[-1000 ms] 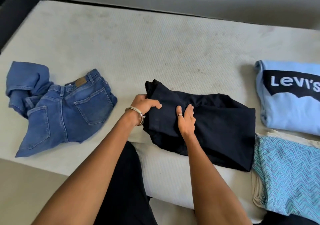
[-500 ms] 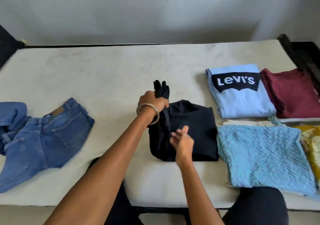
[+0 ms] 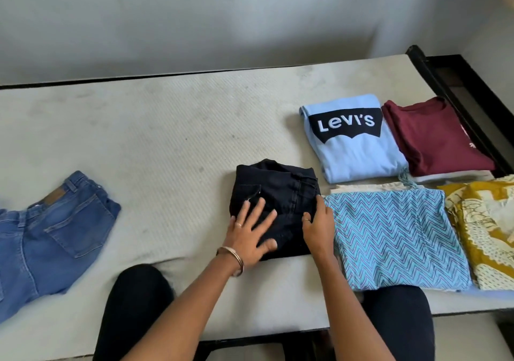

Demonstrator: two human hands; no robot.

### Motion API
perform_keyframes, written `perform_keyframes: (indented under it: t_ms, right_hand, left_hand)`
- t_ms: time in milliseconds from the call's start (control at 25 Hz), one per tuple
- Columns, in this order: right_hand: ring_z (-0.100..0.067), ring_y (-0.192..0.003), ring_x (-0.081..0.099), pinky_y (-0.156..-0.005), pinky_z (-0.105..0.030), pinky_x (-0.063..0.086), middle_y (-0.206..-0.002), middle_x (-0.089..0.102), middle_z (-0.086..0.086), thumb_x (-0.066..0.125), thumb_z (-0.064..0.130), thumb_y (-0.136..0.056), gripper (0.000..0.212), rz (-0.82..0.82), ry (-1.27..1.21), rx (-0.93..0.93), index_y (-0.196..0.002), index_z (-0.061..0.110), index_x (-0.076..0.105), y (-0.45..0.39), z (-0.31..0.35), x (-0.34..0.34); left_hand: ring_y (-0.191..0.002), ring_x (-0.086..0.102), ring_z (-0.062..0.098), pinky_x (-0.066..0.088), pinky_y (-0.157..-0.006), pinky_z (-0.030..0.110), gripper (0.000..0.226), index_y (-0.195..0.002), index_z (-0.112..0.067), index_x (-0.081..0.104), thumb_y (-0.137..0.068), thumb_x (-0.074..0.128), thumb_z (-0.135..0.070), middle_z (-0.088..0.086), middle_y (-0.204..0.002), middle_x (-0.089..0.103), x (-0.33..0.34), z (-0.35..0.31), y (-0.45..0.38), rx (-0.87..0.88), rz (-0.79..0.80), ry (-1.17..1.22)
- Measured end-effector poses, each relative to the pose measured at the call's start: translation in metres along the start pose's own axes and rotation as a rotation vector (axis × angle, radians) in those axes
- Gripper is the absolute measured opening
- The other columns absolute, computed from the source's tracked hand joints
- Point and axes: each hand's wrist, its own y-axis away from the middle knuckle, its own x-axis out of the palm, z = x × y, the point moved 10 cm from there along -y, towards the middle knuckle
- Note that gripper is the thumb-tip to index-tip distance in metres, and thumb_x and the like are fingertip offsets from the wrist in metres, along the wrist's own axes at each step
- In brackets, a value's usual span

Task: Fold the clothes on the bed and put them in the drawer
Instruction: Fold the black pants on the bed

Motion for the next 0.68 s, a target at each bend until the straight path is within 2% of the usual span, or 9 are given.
perform_keyframes:
  t_ms: [80, 200, 280, 360, 400, 440, 560, 600, 680]
  right_hand:
    - [-0.036, -0.108, 0.053, -0.09, -0.04, 0.043, -0.129, 0.049, -0.022, 0.05, 0.006, -0.098, 0.049, -0.044, 0.134, -0.053, -0.145, 0.003, 0.039, 0.005, 0.005, 0.005]
    - [-0.041, -0.103, 0.053, -0.08, -0.049, 0.045, -0.116, 0.056, -0.024, 0.056, 0.017, -0.097, 0.03, -0.342, 0.293, -0.016, -0.124, 0.002, 0.057, 0.024, 0.006, -0.014]
    - [-0.043, -0.103, 0.048, -0.081, -0.052, 0.044, -0.112, 0.052, -0.024, 0.053, 0.04, -0.097, 0.041, -0.485, 0.193, 0.196, -0.113, 0.002, 0.057, 0.045, 0.0, -0.022]
    - [-0.046, -0.111, 0.043, -0.092, -0.054, 0.042, -0.12, 0.045, -0.027, 0.054, 0.058, -0.09, 0.065, -0.458, -0.095, 0.478, -0.122, 0.001, 0.048, 0.075, -0.019, -0.005]
    - [-0.047, -0.117, 0.041, -0.098, -0.053, 0.04, -0.127, 0.041, -0.028, 0.06, 0.062, -0.086, 0.079, -0.4, -0.265, 0.624, -0.133, 0.002, 0.04, 0.088, -0.028, 0.014]
    - [-0.048, -0.122, 0.039, -0.102, -0.052, 0.038, -0.134, 0.037, -0.03, 0.066, 0.062, -0.081, 0.092, -0.343, -0.414, 0.746, -0.144, 0.006, 0.028, 0.099, -0.034, 0.033]
    - [-0.045, -0.13, 0.039, -0.106, -0.049, 0.038, -0.147, 0.026, -0.027, 0.078, 0.055, -0.074, 0.123, -0.193, -0.665, 0.854, -0.155, 0.024, -0.009, 0.112, -0.026, 0.07]
    - [-0.041, -0.131, 0.041, -0.107, -0.047, 0.038, -0.15, 0.026, -0.023, 0.082, 0.048, -0.073, 0.128, -0.193, -0.756, 0.849, -0.154, 0.027, -0.014, 0.111, -0.022, 0.073]
    - [-0.026, -0.126, 0.048, -0.103, -0.038, 0.043, -0.148, 0.033, -0.007, 0.088, 0.027, -0.072, 0.131, -0.305, -0.958, 0.813, -0.155, 0.03, -0.013, 0.106, -0.021, 0.066]
  left_hand:
    - [-0.14, -0.034, 0.023, -0.009, -0.114, 0.059, 0.077, -0.143, -0.042, -0.027, -0.091, 0.022, -0.07, -0.008, -0.15, -0.042, 0.042, -0.01, 0.013, 0.005, 0.185, -0.166]
    - [-0.138, -0.035, 0.018, -0.015, -0.114, 0.057, 0.078, -0.145, -0.038, -0.026, -0.093, 0.023, -0.068, -0.006, -0.148, -0.043, 0.057, -0.011, 0.0, -0.032, 0.263, -0.154]
    - [-0.147, -0.001, 0.011, 0.001, -0.119, 0.051, 0.067, -0.153, -0.034, 0.014, -0.095, 0.038, -0.059, -0.004, -0.161, -0.003, 0.04, -0.002, -0.015, -0.057, 0.252, 0.225]
    - [-0.124, 0.051, 0.015, 0.037, -0.109, 0.045, 0.038, -0.127, -0.02, 0.062, -0.091, 0.062, -0.034, 0.005, -0.137, 0.056, -0.008, 0.04, -0.014, -0.307, -0.196, 0.755]
    - [-0.114, 0.055, 0.021, 0.045, -0.1, 0.044, 0.037, -0.122, -0.018, 0.064, -0.086, 0.069, -0.028, 0.009, -0.127, 0.061, -0.022, 0.067, 0.0, -0.489, -0.409, 0.802]
    - [-0.117, 0.05, 0.028, 0.045, -0.098, 0.044, 0.051, -0.131, -0.018, 0.056, -0.083, 0.072, -0.029, 0.011, -0.13, 0.054, -0.022, 0.083, 0.015, -0.67, -0.444, 0.771]
    - [-0.13, 0.042, 0.034, 0.039, -0.107, 0.045, 0.097, -0.15, -0.017, 0.022, -0.074, 0.078, -0.04, 0.009, -0.146, 0.037, 0.043, 0.088, 0.022, -0.844, -0.066, 0.945]
    - [-0.126, 0.048, 0.033, 0.042, -0.105, 0.047, 0.1, -0.147, -0.017, 0.026, -0.067, 0.081, -0.041, 0.007, -0.144, 0.043, 0.048, 0.08, 0.02, -0.842, -0.009, 1.076]
    - [-0.107, 0.062, 0.029, 0.052, -0.094, 0.047, 0.079, -0.129, -0.016, 0.047, -0.06, 0.082, -0.031, 0.009, -0.127, 0.061, 0.037, 0.068, 0.019, -0.818, -0.02, 1.359]
